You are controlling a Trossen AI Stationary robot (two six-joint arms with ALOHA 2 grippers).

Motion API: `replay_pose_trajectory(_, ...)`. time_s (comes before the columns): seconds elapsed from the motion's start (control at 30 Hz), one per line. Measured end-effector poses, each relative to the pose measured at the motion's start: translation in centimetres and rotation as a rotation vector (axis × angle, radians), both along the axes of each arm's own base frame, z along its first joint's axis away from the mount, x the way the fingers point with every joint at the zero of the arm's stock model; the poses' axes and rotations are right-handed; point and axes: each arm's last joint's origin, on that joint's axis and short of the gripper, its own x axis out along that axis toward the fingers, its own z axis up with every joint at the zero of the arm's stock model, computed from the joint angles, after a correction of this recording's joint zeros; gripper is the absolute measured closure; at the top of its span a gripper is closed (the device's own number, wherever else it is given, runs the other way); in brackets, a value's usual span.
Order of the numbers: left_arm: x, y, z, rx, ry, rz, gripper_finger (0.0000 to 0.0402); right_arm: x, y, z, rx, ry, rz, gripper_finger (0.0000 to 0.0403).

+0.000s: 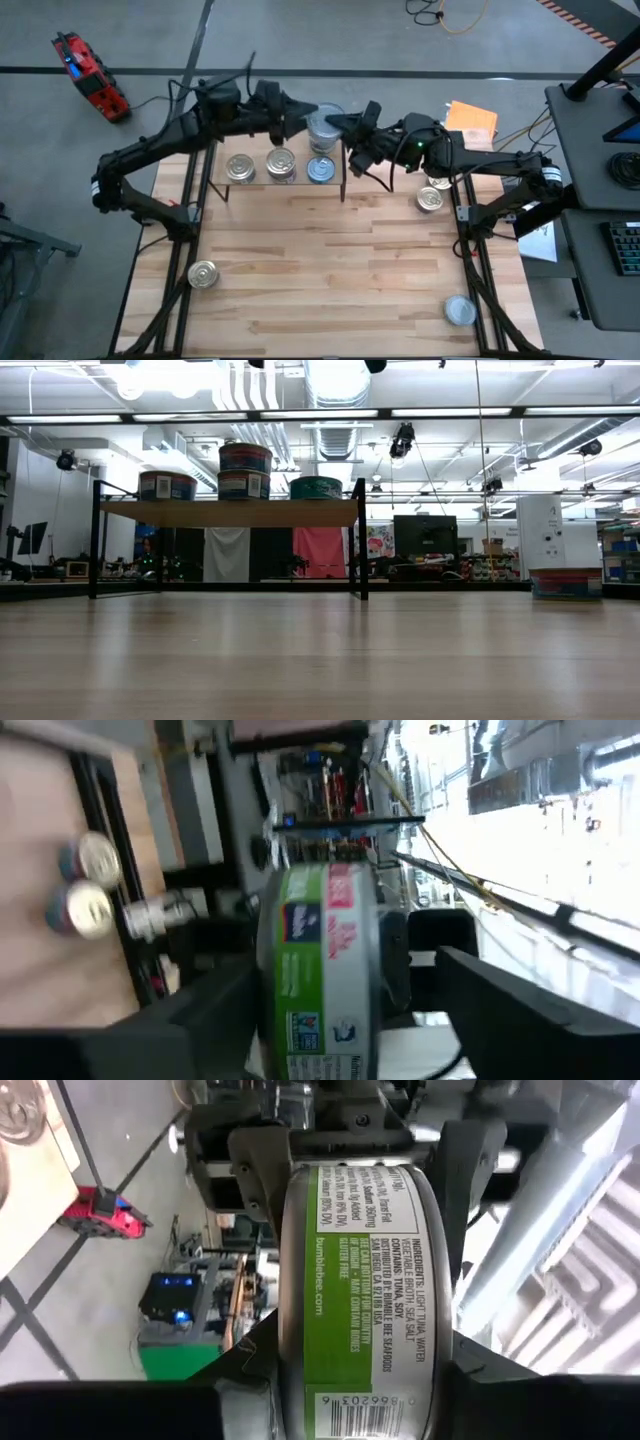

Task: Stack canned seafood by type on shelf
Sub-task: Stack the green tuna can on top of the green tuna can on the shelf

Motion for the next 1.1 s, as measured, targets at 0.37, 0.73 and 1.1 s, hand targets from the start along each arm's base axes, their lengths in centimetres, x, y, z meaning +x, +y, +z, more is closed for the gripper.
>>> replay_pose_trajectory(0.37, -8.5, 0.9, 5.1, 0.809, -0.026, 0.288, 0.0094, 0.0, -3.7, -4.6, 0.840, 0.082, -0.076, 0.0281)
replay_pose_trajectory(0.73, -12.8, -1.3, 6.9, 1.096, 0.038, 0.483, 0.0112, 3.2, -5.3, -7.8, 0.779, 0.283, -0.405, 0.0281)
replay_pose_trajectory(1.1, -13.4, -1.6, 6.7, 1.071, 0.071, 0.487, 0.0112, 6.1, -7.6, -9.6, 0.706, 0.331, -0.514, 0.0281)
